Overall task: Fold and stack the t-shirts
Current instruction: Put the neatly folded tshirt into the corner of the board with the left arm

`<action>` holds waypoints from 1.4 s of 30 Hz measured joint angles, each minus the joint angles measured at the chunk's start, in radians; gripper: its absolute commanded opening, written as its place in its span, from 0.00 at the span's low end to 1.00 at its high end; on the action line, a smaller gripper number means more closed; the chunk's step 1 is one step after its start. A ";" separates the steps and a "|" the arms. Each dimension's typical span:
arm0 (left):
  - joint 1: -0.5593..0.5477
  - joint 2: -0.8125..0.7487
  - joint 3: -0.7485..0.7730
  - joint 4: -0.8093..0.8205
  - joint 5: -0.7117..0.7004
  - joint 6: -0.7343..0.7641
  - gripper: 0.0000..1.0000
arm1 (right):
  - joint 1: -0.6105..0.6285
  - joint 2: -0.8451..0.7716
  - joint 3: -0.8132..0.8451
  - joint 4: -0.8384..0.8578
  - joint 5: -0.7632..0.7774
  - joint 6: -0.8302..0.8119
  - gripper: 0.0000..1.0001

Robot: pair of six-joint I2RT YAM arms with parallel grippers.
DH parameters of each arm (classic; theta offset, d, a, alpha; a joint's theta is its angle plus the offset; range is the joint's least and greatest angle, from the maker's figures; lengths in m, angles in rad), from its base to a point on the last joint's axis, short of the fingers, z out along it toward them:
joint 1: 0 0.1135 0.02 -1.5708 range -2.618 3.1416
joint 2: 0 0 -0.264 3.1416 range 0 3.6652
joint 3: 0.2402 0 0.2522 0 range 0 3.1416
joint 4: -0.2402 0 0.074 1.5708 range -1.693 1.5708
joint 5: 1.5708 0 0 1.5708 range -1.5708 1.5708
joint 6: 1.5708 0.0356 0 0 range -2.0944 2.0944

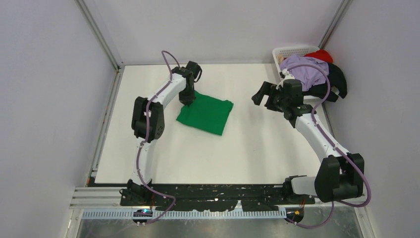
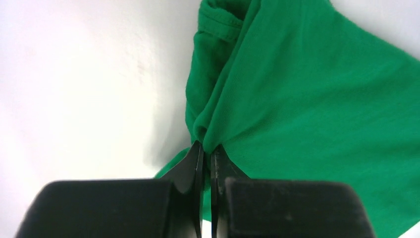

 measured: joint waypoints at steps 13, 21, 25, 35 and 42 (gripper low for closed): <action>0.160 0.211 0.420 -0.120 -0.333 0.212 0.00 | -0.048 -0.060 -0.011 -0.010 0.166 -0.068 0.95; 0.314 0.211 0.429 0.011 -0.335 0.377 0.00 | -0.051 -0.075 -0.035 -0.027 0.281 -0.102 0.95; 0.367 0.240 0.489 0.062 -0.342 0.433 0.00 | -0.052 -0.074 -0.035 -0.027 0.310 -0.111 0.95; 0.487 0.295 0.565 0.193 -0.281 0.406 0.00 | -0.053 -0.039 -0.035 -0.027 0.376 -0.128 0.95; 0.552 0.295 0.575 0.246 -0.190 0.330 0.00 | -0.053 -0.037 -0.035 -0.026 0.408 -0.134 0.95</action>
